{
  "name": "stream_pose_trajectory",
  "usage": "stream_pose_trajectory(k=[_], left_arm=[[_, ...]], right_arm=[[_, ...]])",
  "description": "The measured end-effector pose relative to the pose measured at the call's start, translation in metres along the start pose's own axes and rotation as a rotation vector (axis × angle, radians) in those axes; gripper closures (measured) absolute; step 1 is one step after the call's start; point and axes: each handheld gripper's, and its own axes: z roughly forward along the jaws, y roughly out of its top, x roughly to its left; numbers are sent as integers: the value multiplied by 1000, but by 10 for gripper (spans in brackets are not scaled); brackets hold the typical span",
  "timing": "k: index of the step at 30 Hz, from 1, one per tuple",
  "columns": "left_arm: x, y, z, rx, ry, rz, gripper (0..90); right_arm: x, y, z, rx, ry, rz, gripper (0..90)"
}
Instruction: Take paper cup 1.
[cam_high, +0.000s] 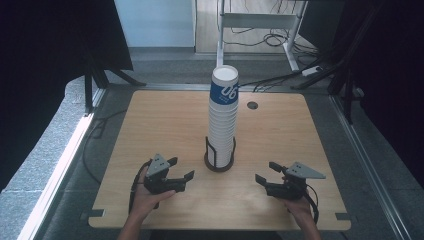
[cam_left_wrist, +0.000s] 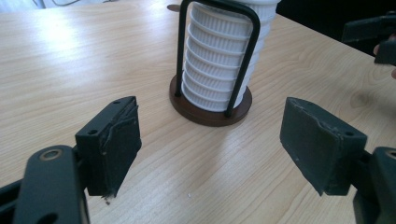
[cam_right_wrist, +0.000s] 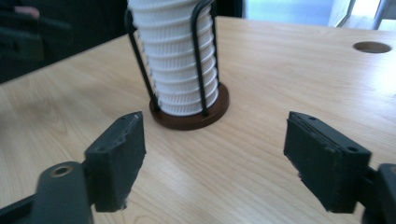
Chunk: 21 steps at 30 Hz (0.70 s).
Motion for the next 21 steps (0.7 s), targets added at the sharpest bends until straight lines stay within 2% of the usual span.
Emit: stream_pose_trajectory(k=[2, 4, 7, 8, 10, 13, 15, 21], left_arm=[[-2, -2, 2, 0, 13, 18, 205], [-3, -6, 2, 3, 15, 19, 205], [-4, -10, 1, 7, 20, 19, 205], [-4, -10, 0, 23, 30, 24, 204], [-4, -9, -3, 38, 36, 21, 205], [-5, -8, -7, 33, 29, 3, 213], [-6, -8, -7, 38, 46, -7, 233], [-9, -2, -5, 43, 55, 17, 218]], right_arm=[[-4, 0, -3, -6, 5, 11, 228], [-5, -1, -3, -4, 3, 14, 227], [-4, -2, -5, -1, -2, 9, 227], [-4, -2, -4, 2, -6, -4, 231], [-4, -1, -4, 6, -9, -12, 233], [-4, 1, -3, 5, -4, -13, 244], [-2, 0, -2, 13, 2, -20, 247], [-2, 0, -1, 25, 9, -35, 248]])
